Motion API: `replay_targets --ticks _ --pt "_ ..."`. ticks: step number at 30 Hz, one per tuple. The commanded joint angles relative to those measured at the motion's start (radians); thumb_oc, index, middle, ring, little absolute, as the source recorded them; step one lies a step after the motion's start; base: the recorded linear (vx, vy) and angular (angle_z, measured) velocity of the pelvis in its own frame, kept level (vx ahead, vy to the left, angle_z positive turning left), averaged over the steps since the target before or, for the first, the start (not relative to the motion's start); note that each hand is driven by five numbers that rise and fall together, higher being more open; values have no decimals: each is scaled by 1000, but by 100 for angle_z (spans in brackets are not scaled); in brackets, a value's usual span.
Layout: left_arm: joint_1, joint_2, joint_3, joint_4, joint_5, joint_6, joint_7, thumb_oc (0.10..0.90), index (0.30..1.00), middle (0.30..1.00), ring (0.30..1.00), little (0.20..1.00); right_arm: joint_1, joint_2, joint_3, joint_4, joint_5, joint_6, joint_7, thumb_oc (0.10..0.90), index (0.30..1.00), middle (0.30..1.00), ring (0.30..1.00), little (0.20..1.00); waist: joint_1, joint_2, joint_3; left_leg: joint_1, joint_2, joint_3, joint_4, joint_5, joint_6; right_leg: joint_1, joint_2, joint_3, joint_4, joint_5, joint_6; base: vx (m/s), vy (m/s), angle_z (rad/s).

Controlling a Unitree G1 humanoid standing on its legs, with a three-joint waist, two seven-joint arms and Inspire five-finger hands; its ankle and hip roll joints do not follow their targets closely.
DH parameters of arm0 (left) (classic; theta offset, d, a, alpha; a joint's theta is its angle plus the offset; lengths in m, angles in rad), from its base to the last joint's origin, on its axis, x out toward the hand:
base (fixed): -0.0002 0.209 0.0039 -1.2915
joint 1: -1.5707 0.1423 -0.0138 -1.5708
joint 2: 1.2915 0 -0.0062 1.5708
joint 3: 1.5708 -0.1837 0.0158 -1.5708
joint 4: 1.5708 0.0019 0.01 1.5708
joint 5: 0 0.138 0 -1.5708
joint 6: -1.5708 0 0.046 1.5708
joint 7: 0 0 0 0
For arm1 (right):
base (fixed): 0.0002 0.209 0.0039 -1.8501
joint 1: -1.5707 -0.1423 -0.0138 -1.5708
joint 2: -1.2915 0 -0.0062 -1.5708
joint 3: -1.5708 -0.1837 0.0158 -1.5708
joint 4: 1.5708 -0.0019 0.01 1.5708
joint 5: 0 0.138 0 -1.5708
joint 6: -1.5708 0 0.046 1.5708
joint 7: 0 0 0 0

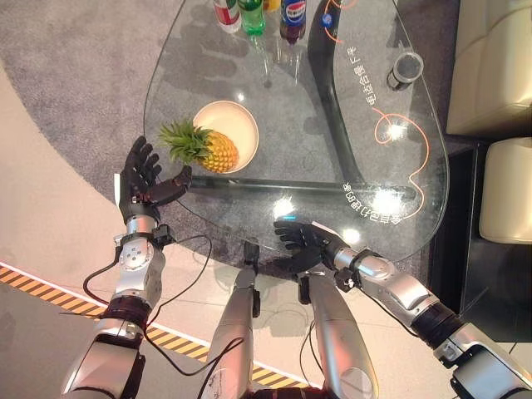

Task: Pick up the fruit to the plate

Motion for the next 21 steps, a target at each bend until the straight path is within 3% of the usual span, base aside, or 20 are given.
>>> replay_targets --ticks 1,10,17,21 --pt "-6 42 87 -40 -23 -52 -28 800 900 900 900 900 48 31 -43 -90 4 -76 46 800 900 900 900 900 -10 2 -25 14 -46 -4 91 -57 1 138 0 9 -174 34 52 0 0 0" --pt "80 -9 70 -43 -68 0 -99 800 900 900 900 900 104 42 -65 -66 -22 -87 57 800 900 900 900 900 -8 0 -27 111 -46 -13 54 -61 5 243 -9 7 -220 40 62 0 0 0" --pt "208 -69 58 -51 -88 29 -157 800 900 900 900 900 198 42 -106 -36 -48 -111 91 800 900 900 900 900 1 -4 -86 198 -40 -25 -30 -51 6 337 -8 4 -300 55 71 5 -2 0" --pt "270 -109 52 -35 -98 81 -171 800 900 900 900 900 250 62 -132 14 -65 -127 101 800 900 900 900 900 11 -11 -130 254 -38 -35 -72 -50 4 406 -12 -1 -357 68 79 44 -24 3"
